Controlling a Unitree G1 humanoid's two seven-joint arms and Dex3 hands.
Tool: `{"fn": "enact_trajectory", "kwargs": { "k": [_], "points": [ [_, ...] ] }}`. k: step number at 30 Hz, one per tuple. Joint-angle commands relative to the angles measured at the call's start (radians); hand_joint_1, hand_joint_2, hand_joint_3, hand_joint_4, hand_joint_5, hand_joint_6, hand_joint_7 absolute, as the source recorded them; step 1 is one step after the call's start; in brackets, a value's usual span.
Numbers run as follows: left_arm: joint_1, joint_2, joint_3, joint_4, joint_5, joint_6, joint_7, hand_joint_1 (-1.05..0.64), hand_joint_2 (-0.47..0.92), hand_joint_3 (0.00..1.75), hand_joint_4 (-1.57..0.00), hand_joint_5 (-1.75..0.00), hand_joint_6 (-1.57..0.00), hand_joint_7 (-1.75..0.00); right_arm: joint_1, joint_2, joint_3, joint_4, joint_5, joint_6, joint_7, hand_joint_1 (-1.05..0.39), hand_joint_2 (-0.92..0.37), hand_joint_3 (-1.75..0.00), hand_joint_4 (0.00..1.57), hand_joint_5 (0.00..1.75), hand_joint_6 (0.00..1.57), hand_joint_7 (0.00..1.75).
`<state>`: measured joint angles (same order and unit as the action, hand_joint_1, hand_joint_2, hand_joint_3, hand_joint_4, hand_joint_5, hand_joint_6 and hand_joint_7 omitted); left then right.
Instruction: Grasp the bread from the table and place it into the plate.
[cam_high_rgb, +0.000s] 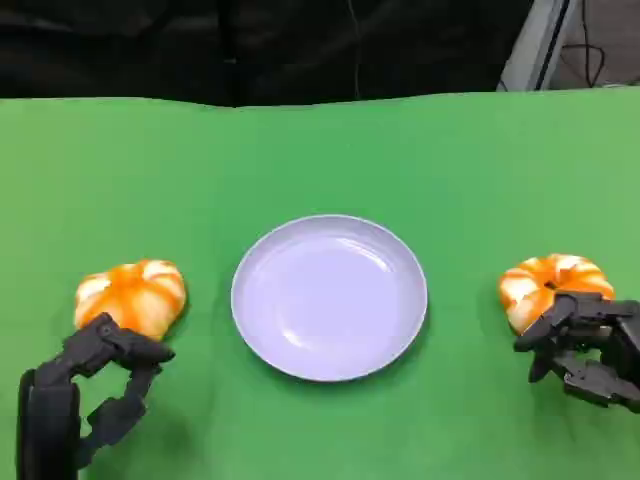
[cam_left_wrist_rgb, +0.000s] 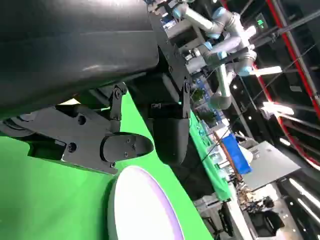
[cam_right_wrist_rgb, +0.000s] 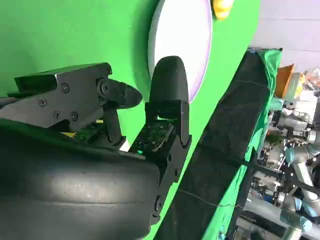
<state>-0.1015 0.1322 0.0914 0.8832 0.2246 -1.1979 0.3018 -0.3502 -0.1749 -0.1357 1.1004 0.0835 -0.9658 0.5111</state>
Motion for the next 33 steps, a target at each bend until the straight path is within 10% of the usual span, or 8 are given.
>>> {"fn": "enact_trajectory", "kwargs": {
  "k": [1,18,28,33],
  "points": [
    [0.004,0.011,0.010,-0.013,-0.004,0.006,-0.003,-0.07,0.91,0.45,-0.76,-1.42,-0.81,-1.23,0.005,-0.012,-0.004,0.002,0.007,-0.006,-0.005,0.03,-0.83,-0.60,0.87,1.38,0.96,0.91],
    [0.001,0.013,0.014,-0.008,0.002,-0.006,0.004,-0.06,0.92,0.40,-0.78,-1.38,-0.82,-1.20,0.005,-0.012,-0.006,0.006,0.015,-0.003,0.006,0.03,-0.80,-0.65,0.87,1.37,0.96,0.92],
    [0.000,0.036,0.033,-0.031,0.125,0.034,0.088,-0.06,0.92,0.39,-0.90,-0.63,-1.08,-0.28,0.003,-0.021,0.000,0.023,-0.007,-0.022,-0.019,0.04,-0.80,-0.66,0.88,1.37,0.96,0.92],
    [0.001,0.038,0.028,-0.034,0.140,0.039,0.109,-0.06,0.92,0.39,-0.91,-0.57,-1.11,-0.19,0.003,-0.021,0.000,0.023,-0.007,-0.023,-0.019,0.04,-0.80,-0.65,0.88,1.37,0.96,0.93]
  ]
}}
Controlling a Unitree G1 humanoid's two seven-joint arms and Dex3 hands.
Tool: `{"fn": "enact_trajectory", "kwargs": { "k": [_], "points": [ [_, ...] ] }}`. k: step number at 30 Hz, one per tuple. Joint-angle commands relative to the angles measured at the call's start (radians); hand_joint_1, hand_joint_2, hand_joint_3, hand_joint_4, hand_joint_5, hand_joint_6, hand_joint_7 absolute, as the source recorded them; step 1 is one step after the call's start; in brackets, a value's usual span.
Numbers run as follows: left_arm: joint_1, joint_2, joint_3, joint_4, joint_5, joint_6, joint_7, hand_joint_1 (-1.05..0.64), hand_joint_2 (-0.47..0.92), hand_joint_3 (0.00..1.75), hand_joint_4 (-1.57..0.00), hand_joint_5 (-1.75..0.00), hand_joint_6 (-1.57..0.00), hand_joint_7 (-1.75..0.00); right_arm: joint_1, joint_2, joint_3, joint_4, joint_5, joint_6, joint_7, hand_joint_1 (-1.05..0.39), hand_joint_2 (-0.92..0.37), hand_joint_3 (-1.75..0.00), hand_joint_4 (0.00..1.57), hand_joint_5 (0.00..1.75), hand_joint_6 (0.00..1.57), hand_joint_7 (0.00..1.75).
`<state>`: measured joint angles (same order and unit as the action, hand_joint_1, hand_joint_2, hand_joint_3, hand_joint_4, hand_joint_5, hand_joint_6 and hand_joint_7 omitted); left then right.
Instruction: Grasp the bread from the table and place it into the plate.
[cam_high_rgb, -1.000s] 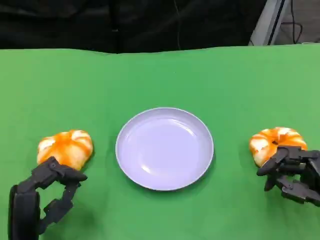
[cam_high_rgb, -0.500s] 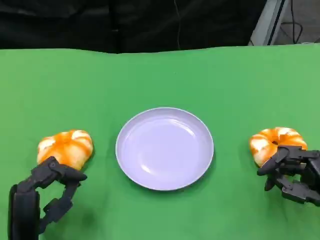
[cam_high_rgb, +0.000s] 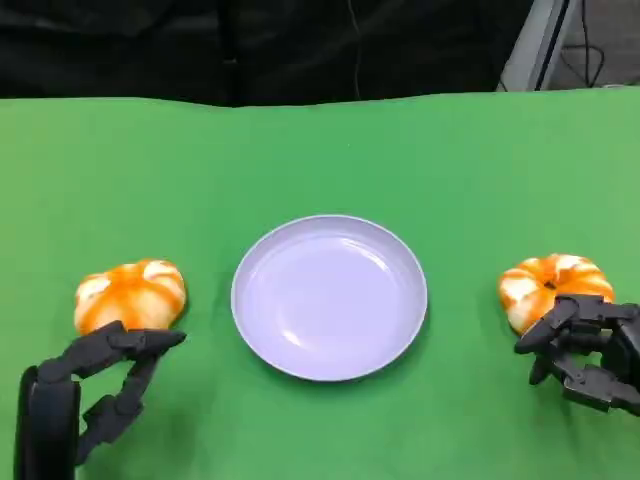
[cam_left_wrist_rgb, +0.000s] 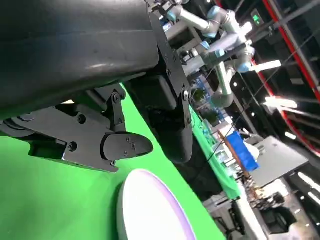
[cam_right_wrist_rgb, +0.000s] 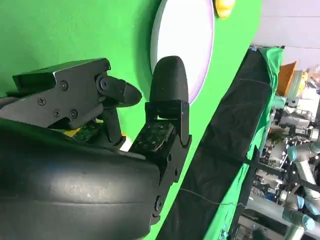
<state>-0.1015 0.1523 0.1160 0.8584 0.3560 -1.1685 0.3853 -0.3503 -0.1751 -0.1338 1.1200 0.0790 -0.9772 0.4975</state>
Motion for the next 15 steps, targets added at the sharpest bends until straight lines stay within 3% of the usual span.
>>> {"fn": "enact_trajectory", "kwargs": {
  "k": [1,2,5,6,10,15],
  "points": [
    [0.001,0.019,0.002,-0.009,0.010,0.010,0.028,-0.06,0.92,0.39,-0.91,-0.57,-1.11,-0.19,0.003,-0.021,-0.002,0.004,-0.003,-0.011,-0.006,0.04,-0.80,-0.65,0.88,1.37,0.96,0.93],
    [-0.003,0.031,0.001,-0.008,0.023,0.012,0.033,-0.06,0.92,0.39,-0.92,-0.57,-1.11,-0.19,0.003,-0.020,-0.002,0.003,-0.001,-0.012,-0.005,0.04,-0.80,-0.65,0.88,1.37,0.96,0.93],
    [-0.012,0.059,0.002,-0.010,0.049,-0.002,0.043,-0.27,0.92,0.24,-0.90,-0.17,-0.92,-0.02,0.004,-0.015,-0.004,0.000,0.006,-0.006,-0.002,0.04,-0.81,-0.65,0.89,1.37,0.96,0.94],
    [-0.012,0.061,0.001,-0.011,0.052,-0.003,0.047,-0.29,0.92,0.23,-0.90,-0.13,-0.90,-0.01,0.004,-0.015,-0.005,-0.001,0.006,-0.006,-0.002,0.04,-0.81,-0.65,0.89,1.37,0.96,0.94],
    [-0.008,0.066,-0.002,-0.026,0.069,0.012,0.072,-0.31,0.92,0.21,-0.91,-0.08,-0.88,0.00,0.005,-0.016,-0.004,-0.001,0.004,-0.010,-0.003,0.04,-0.82,-0.64,0.89,1.37,0.96,0.95],
    [0.006,0.069,0.000,-0.065,0.098,0.043,0.111,-0.38,0.92,0.15,-0.83,-0.01,-0.74,0.00,0.006,-0.015,-0.006,0.000,0.012,-0.008,0.007,0.04,-0.82,-0.64,0.89,1.36,0.95,0.94]
  ]
}}
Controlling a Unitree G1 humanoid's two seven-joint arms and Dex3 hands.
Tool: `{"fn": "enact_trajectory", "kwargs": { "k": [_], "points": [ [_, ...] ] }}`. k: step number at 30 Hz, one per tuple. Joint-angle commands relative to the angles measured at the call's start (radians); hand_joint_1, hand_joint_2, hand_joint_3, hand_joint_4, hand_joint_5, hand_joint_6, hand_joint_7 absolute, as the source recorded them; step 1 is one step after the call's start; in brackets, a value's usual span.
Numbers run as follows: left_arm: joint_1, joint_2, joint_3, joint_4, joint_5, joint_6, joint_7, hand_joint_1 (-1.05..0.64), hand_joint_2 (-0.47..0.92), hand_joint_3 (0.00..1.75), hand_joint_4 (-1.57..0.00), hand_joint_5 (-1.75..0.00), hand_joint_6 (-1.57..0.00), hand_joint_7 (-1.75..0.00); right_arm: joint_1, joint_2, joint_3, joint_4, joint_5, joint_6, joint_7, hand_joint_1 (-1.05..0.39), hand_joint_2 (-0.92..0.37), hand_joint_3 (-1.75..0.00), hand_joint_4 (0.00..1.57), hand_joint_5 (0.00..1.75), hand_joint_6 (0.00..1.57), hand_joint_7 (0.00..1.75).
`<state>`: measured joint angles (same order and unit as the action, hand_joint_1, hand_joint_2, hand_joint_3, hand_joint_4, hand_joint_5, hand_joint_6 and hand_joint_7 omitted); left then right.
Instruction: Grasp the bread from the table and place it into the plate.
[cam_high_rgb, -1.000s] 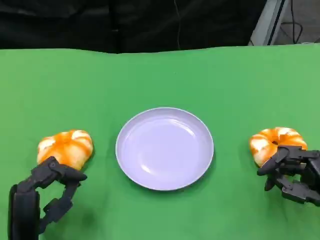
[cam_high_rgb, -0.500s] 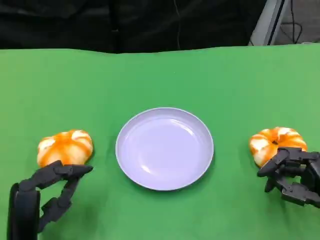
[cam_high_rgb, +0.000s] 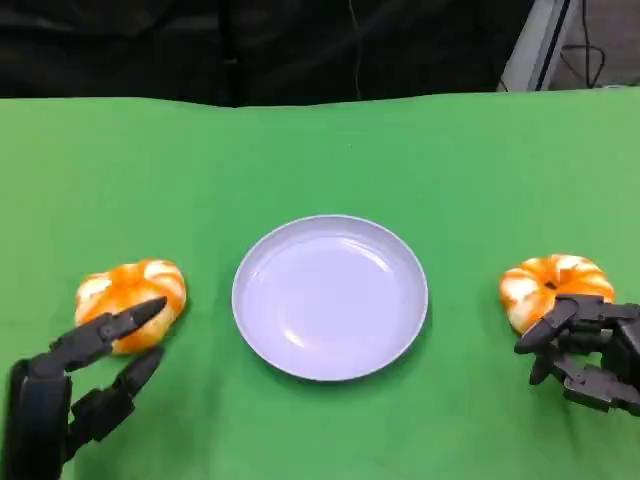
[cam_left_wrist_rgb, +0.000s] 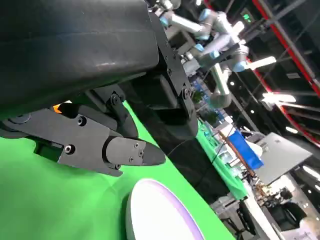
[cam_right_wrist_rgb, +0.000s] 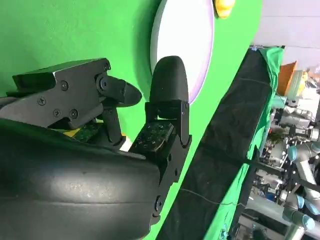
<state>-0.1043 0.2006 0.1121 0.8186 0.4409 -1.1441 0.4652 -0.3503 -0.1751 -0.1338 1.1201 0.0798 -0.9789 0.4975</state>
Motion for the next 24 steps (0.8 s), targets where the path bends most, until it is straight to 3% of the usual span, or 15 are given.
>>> {"fn": "enact_trajectory", "kwargs": {
  "k": [1,22,24],
  "points": [
    [0.010,0.022,0.003,-0.031,0.016,0.023,0.035,-0.38,0.92,0.15,-0.83,-0.01,-0.73,0.00,0.006,-0.015,-0.006,-0.001,0.012,-0.006,0.008,0.04,-0.82,-0.64,0.89,1.37,0.95,0.94],
    [0.031,0.035,-0.005,-0.093,0.069,0.057,0.109,-0.52,0.92,0.13,-0.68,0.00,-0.59,0.00,0.005,-0.019,-0.004,0.003,0.006,-0.017,0.006,0.04,-0.82,-0.63,0.88,1.36,0.95,0.93],
    [0.034,0.076,-0.007,-0.119,0.144,0.133,0.142,-0.54,0.92,0.13,-0.60,0.00,-0.54,0.00,0.004,-0.017,-0.003,0.002,0.005,-0.014,0.006,0.03,-0.82,-0.62,0.88,1.36,0.95,0.93]
  ]
}}
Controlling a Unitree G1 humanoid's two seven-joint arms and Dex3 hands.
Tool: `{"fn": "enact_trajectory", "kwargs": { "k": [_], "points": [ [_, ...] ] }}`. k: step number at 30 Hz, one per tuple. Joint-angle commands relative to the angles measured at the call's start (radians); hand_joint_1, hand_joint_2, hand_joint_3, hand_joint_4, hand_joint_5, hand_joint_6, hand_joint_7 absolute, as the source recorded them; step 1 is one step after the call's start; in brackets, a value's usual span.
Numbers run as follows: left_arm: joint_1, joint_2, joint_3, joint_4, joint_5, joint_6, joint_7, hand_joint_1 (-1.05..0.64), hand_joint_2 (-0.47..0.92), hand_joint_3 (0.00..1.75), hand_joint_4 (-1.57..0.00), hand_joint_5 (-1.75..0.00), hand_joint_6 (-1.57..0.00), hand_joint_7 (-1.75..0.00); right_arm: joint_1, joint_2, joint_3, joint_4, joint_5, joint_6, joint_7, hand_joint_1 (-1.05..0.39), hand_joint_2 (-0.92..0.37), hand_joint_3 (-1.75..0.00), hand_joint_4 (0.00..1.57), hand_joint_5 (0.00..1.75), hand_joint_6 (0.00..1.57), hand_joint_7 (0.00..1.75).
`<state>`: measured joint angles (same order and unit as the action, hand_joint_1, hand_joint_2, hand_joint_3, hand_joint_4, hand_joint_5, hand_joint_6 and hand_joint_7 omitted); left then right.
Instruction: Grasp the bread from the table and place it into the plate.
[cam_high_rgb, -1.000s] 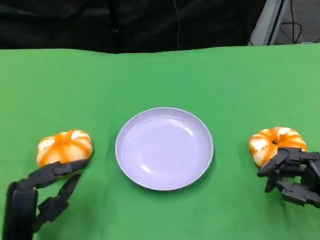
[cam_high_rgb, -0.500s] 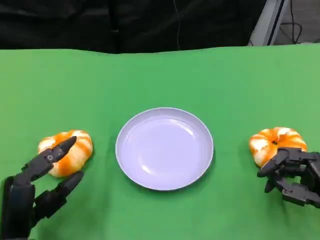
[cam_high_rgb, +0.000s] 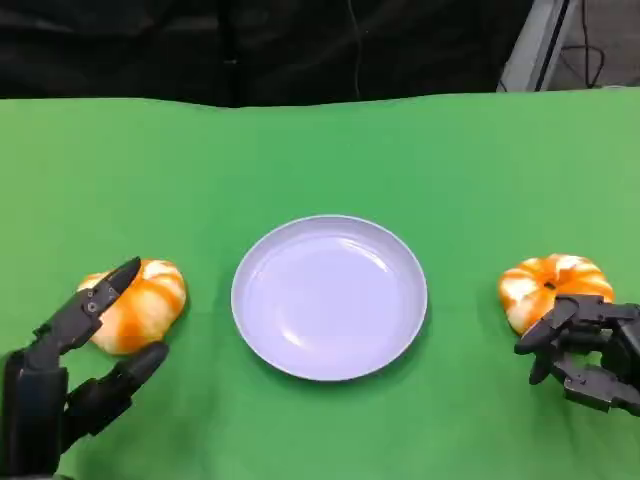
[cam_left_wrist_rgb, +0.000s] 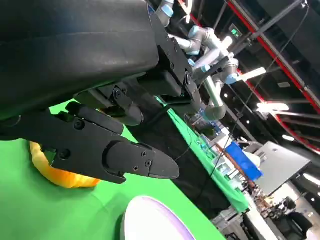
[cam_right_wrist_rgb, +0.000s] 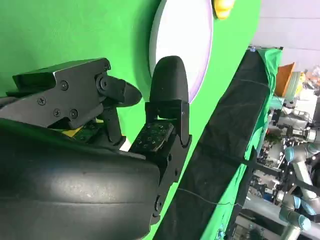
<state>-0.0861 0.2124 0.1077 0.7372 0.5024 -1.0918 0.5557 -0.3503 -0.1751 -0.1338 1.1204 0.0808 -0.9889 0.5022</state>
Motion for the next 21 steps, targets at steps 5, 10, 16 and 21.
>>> {"fn": "enact_trajectory", "kwargs": {
  "k": [5,10,16,21],
  "points": [
    [0.026,0.102,-0.026,-0.080,0.145,0.178,0.089,-0.59,0.92,0.14,-0.51,0.00,-0.46,0.00,0.003,-0.016,-0.003,0.002,0.006,0.001,0.005,0.03,-0.83,-0.61,0.87,1.37,0.95,0.93],
    [0.029,0.113,-0.052,-0.090,0.137,0.196,0.108,-0.60,0.92,0.14,-0.50,0.00,-0.46,0.00,0.003,-0.016,-0.003,0.002,0.006,0.001,0.005,0.03,-0.84,-0.59,0.87,1.37,0.95,0.94],
    [0.018,0.142,-0.076,-0.093,0.130,0.243,0.091,-0.62,0.92,0.08,-0.48,0.00,-0.43,0.00,0.003,-0.016,-0.005,0.003,0.007,0.000,0.004,0.04,-0.84,-0.58,0.88,1.37,0.96,0.93],
    [-0.046,0.206,-0.126,-0.053,0.185,0.388,0.073,-0.66,0.92,0.08,-0.41,0.00,-0.37,0.00,0.004,-0.014,-0.002,0.003,0.000,-0.001,-0.009,0.04,-0.85,-0.58,0.89,1.36,0.96,0.92]
  ]
}}
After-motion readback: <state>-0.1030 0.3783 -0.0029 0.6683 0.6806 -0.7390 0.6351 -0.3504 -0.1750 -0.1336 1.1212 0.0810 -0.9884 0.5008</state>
